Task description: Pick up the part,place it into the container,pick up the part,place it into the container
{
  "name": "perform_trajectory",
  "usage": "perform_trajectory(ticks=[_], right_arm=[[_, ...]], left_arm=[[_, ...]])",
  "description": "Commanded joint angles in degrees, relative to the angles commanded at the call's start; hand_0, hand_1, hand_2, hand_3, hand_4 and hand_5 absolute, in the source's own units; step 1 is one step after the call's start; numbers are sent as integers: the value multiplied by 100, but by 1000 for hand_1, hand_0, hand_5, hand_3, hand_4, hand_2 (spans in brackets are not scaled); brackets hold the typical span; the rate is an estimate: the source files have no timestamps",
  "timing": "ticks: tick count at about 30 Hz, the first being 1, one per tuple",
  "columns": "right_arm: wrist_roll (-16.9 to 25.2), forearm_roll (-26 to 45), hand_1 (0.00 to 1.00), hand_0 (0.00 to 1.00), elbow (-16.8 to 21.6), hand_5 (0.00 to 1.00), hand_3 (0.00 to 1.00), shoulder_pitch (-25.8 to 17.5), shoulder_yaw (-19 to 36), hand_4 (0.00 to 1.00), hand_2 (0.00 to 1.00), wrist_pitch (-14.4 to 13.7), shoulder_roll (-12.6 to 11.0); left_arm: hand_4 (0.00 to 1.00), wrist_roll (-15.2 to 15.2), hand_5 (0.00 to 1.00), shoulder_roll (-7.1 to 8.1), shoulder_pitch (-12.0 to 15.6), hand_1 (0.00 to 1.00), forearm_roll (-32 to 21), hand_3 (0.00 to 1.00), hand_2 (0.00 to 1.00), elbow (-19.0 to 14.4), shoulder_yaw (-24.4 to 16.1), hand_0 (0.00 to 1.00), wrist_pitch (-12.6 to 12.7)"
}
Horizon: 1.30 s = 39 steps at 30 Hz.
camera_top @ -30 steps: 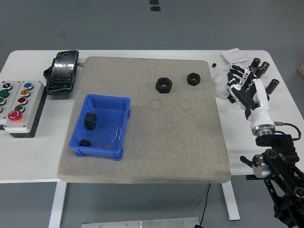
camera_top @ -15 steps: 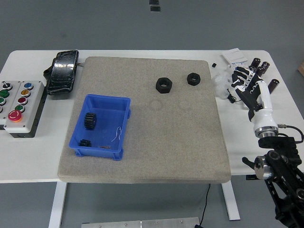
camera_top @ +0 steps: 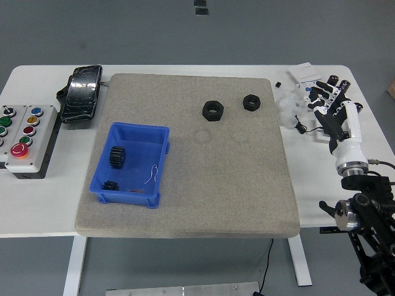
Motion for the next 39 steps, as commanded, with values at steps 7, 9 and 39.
perform_trajectory(ticks=[7, 9, 39], right_arm=[[5, -3, 694, 655, 3, 380, 700, -4, 88, 742, 716, 0, 20], [4, -7, 694, 655, 8, 380, 700, -10, 126, 742, 716, -1, 19], [-179, -347, 680, 684, -46, 360, 692, 239, -131, 734, 689, -46, -16]], left_arm=[[657, -19, 454, 7, -42, 633, -1, 669, 639, 0, 7, 628, -3], [657, -23, 454, 5, -50, 633, -4, 669, 639, 0, 12, 628, -5], [627, -41, 396, -172, -63, 633, 20, 648, 618, 0, -105, 628, 18]])
